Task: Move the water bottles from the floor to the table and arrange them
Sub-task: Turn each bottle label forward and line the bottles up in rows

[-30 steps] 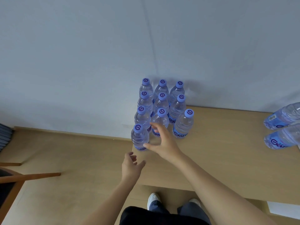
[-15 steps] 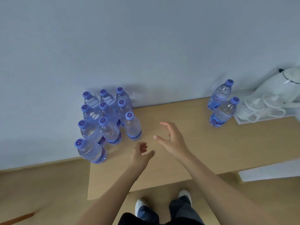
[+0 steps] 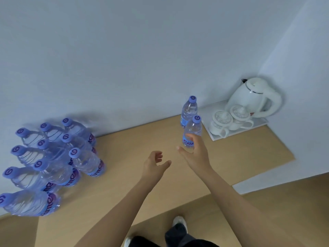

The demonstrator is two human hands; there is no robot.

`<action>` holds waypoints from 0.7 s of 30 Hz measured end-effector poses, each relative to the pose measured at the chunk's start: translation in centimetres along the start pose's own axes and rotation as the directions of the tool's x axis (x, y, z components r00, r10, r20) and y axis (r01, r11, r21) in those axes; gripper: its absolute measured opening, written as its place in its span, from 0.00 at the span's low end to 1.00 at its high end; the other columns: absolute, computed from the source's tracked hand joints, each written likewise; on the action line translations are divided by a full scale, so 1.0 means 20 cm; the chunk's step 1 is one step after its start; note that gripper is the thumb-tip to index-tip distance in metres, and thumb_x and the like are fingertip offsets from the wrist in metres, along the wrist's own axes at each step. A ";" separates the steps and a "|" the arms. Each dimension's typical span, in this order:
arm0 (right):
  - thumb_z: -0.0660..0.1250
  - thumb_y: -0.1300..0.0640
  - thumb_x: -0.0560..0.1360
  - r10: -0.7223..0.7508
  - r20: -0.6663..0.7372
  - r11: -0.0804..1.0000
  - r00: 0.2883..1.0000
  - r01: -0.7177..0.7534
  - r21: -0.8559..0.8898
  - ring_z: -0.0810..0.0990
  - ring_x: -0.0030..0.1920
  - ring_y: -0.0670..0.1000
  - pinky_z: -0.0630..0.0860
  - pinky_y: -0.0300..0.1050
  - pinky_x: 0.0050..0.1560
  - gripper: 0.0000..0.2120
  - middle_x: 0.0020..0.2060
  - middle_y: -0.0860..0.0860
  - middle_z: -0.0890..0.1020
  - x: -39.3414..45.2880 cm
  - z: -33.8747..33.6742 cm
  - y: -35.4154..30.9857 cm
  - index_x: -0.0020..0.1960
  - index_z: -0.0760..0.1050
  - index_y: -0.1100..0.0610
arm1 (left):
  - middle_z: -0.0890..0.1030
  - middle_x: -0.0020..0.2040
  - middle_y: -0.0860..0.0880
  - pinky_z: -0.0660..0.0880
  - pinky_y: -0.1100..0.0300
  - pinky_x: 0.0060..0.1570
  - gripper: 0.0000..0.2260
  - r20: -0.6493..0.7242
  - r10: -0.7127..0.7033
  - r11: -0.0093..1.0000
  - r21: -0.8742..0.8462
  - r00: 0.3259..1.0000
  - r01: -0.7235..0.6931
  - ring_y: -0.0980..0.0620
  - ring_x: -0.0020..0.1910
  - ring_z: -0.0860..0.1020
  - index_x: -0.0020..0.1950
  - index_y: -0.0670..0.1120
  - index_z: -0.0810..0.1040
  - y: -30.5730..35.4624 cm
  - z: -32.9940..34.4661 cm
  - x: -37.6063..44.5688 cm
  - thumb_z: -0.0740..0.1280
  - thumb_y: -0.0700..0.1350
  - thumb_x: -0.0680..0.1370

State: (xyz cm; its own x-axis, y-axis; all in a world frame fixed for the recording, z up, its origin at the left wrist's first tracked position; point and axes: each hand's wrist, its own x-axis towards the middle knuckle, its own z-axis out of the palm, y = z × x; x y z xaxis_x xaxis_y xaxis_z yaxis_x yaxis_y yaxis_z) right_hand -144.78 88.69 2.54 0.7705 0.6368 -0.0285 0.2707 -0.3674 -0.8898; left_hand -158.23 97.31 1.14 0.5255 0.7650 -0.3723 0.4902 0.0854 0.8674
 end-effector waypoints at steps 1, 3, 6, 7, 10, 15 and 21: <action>0.75 0.55 0.71 0.005 -0.004 1.000 1.000 -0.005 0.006 0.73 0.60 0.45 0.69 0.39 0.59 0.23 0.59 0.46 0.74 0.02 -0.03 0.02 0.63 0.71 0.53 | 0.77 0.57 0.50 0.70 0.63 0.49 0.21 0.002 -0.001 1.000 0.001 1.000 0.001 0.55 0.54 0.76 0.64 0.45 0.72 0.02 0.04 0.02 0.74 0.44 0.73; 0.75 0.54 0.71 0.017 -0.018 1.000 1.000 -0.016 0.024 0.73 0.60 0.45 0.69 0.38 0.59 0.24 0.59 0.45 0.75 0.07 -0.07 0.07 0.64 0.71 0.51 | 0.77 0.57 0.51 0.71 0.63 0.49 0.21 0.003 -0.006 1.000 -0.004 1.000 0.006 0.55 0.54 0.76 0.63 0.46 0.72 0.05 0.10 0.05 0.74 0.45 0.73; 0.75 0.54 0.70 0.064 -0.049 0.998 0.997 -0.062 0.028 0.73 0.58 0.46 0.68 0.32 0.52 0.23 0.56 0.45 0.75 0.15 -0.12 0.11 0.62 0.70 0.54 | 0.77 0.58 0.51 0.71 0.63 0.49 0.21 0.001 -0.016 1.000 -0.003 1.000 0.016 0.55 0.55 0.76 0.63 0.47 0.72 0.08 0.18 0.09 0.74 0.45 0.73; 0.75 0.55 0.70 0.072 -0.068 0.997 0.995 -0.071 0.016 0.73 0.57 0.47 0.67 0.32 0.49 0.23 0.54 0.45 0.74 0.18 -0.13 0.12 0.61 0.70 0.55 | 0.77 0.58 0.51 0.71 0.63 0.49 0.21 0.001 -0.021 1.000 -0.007 1.000 0.021 0.55 0.55 0.76 0.63 0.47 0.72 0.09 0.19 0.10 0.73 0.46 0.73; 0.76 0.56 0.69 0.074 -0.107 0.997 0.991 -0.076 -0.008 0.71 0.54 0.48 0.65 0.37 0.49 0.24 0.49 0.44 0.69 0.26 -0.15 0.14 0.59 0.69 0.59 | 0.77 0.58 0.52 0.70 0.63 0.50 0.21 -0.013 -0.040 0.999 -0.018 0.999 0.040 0.55 0.55 0.76 0.63 0.47 0.72 0.11 0.22 0.12 0.73 0.45 0.73; 0.78 0.54 0.67 0.076 -0.054 0.997 0.996 -0.076 -0.008 0.71 0.56 0.49 0.71 0.46 0.54 0.27 0.49 0.42 0.70 0.40 -0.12 0.17 0.61 0.69 0.57 | 0.77 0.59 0.52 0.71 0.64 0.49 0.20 -0.059 -0.074 0.997 -0.019 0.995 0.073 0.55 0.55 0.76 0.63 0.47 0.72 0.11 0.21 0.17 0.73 0.45 0.73; 0.79 0.57 0.65 0.115 -0.033 0.992 0.993 -0.113 0.049 0.77 0.51 0.52 0.71 0.38 0.43 0.26 0.52 0.50 0.76 0.48 -0.05 0.18 0.55 0.66 0.51 | 0.77 0.58 0.52 0.71 0.66 0.47 0.20 -0.107 -0.124 0.992 -0.026 0.987 0.122 0.56 0.55 0.76 0.63 0.48 0.72 0.08 0.15 0.20 0.73 0.46 0.73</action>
State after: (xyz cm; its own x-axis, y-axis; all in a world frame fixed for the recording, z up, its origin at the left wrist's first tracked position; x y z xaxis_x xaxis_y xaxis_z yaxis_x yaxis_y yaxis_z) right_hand -135.83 92.73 -0.45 0.8149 0.5680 -0.1157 0.1532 -0.4036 -0.9020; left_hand -153.10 98.60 0.06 0.3833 0.8122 -0.4398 0.5323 0.1949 0.8238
